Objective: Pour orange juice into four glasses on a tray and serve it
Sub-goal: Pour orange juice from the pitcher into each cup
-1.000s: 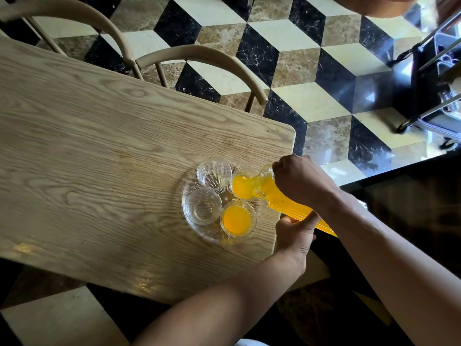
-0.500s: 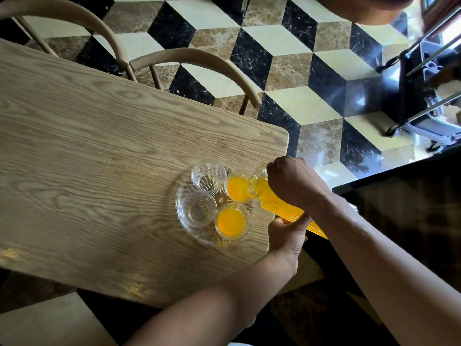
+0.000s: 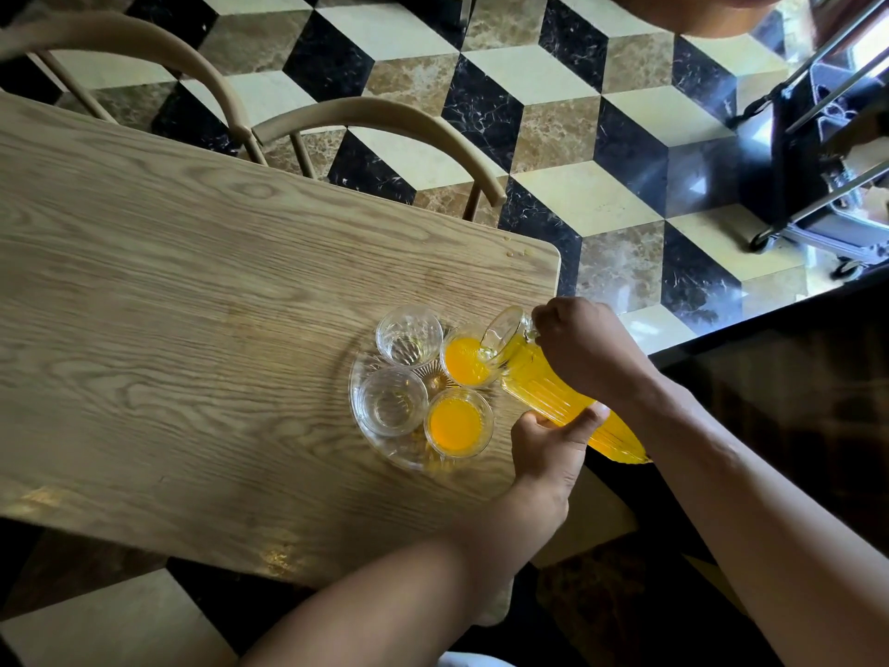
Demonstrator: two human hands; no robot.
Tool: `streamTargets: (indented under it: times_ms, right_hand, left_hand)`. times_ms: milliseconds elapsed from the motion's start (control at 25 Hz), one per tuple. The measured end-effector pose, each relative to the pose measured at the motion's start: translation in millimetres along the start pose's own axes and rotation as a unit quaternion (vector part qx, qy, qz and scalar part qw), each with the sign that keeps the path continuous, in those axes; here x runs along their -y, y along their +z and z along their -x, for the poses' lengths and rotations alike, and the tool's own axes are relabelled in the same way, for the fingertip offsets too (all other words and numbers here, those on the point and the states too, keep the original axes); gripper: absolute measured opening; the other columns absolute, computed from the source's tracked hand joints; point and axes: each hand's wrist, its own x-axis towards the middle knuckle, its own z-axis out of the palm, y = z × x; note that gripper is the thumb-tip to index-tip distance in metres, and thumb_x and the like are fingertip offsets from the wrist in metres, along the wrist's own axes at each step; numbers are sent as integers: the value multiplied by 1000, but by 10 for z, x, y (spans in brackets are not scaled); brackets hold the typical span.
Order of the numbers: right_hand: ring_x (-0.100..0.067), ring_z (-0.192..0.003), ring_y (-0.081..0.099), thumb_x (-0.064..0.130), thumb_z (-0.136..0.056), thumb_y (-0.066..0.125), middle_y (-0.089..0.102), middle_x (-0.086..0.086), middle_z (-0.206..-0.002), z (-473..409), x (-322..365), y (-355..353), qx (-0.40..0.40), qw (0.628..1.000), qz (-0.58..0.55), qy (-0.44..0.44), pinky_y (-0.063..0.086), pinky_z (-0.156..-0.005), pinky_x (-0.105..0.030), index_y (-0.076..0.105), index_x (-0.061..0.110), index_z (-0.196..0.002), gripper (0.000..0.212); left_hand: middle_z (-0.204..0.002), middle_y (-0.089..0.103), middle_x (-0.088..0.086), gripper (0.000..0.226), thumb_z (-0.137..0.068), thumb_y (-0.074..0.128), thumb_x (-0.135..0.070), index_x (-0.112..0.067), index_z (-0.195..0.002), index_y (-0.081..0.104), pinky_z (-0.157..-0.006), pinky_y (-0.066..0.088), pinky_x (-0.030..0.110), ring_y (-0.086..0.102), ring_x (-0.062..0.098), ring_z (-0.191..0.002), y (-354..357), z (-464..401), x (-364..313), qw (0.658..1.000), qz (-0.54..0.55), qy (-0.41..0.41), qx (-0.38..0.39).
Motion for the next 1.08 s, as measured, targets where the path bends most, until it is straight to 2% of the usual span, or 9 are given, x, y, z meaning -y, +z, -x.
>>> streamTargets:
  times_ms: [120, 160, 280, 360, 480, 640, 800, 960, 1080]
  right_hand:
    - [-37, -81, 65, 36, -89, 32, 74, -16, -89, 46, 19, -22, -14, 998, -53, 11, 52, -68, -41, 59, 13, -74, 39]
    - [-39, -83, 65, 36, -90, 34, 74, -17, -90, 63, 29, -31, -20, 997, -70, 14, 55, -72, -44, 63, 10, -78, 40]
    - [-41, -82, 65, 27, -99, 40, 74, -19, -92, 86, 76, -53, -34, 995, -88, 19, 56, -73, -48, 67, 4, -87, 37]
    - [-40, -85, 67, 29, -98, 39, 74, -20, -91, 97, 136, -58, -35, 995, -89, 8, 56, -76, -49, 67, 4, -88, 39]
    - [-38, -89, 70, 41, -91, 29, 73, -18, -91, 120, 255, -71, -26, 997, -74, -9, 57, -79, -46, 67, 4, -89, 53]
    - [-38, -89, 71, 39, -89, 33, 75, -18, -92, 78, 372, -58, -30, 996, -84, -22, 58, -79, -50, 68, 4, -90, 49]
    - [-36, -85, 71, 36, -92, 36, 74, -16, -86, 23, 499, 4, -16, 997, -60, -35, 57, -76, -49, 64, 7, -81, 41]
    - [-35, -80, 65, 30, -97, 37, 71, -13, -85, -45, 534, 50, -6, 999, -18, -45, 55, -69, -43, 62, 10, -78, 38]
    - [-35, -72, 58, 26, -101, 41, 64, -13, -78, -106, 558, 95, 0, 998, 17, -54, 44, -60, -38, 55, 13, -70, 37]
  left_hand:
    - [-74, 45, 0, 104, -5, 75, -90, -19, -74, 44, -60, 38, 32, 35, 19, -68, -49, 37, -57, 1000, -6, 29, 0]
    - [-75, 44, 1, 105, -5, 75, -90, -20, -75, 43, -61, 40, 33, 36, 19, -69, -65, 47, -69, 1000, -7, 30, -1]
    - [-81, 51, 6, 106, -6, 79, -88, -18, -80, 48, -75, 55, 48, 45, 23, -77, -116, 50, -110, 1000, -12, 20, 5]
    - [-80, 53, 6, 107, -5, 78, -88, -16, -81, 50, -81, 58, 53, 46, 23, -76, -148, 56, -146, 1000, -11, 22, 4]
    - [-79, 54, 6, 108, -3, 76, -88, -16, -78, 50, -76, 57, 49, 45, 23, -74, -184, 76, -216, 999, -4, 33, 0]
    - [-82, 57, 9, 108, -4, 75, -88, -15, -80, 51, -76, 58, 48, 53, 26, -76, -235, 35, -249, 1000, 9, 26, -13]
    - [-78, 57, 7, 103, -6, 79, -85, -17, -77, 49, -70, 53, 41, 50, 25, -73, -304, -33, -270, 999, 39, 23, -24]
    - [-77, 59, 5, 98, -11, 81, -83, -17, -78, 52, -78, 59, 54, 51, 23, -72, -330, -89, -251, 999, 44, 6, -19]
    - [-73, 58, 3, 91, -20, 89, -76, -16, -77, 51, -77, 60, 53, 49, 20, -69, -343, -145, -228, 999, 53, -3, -6]
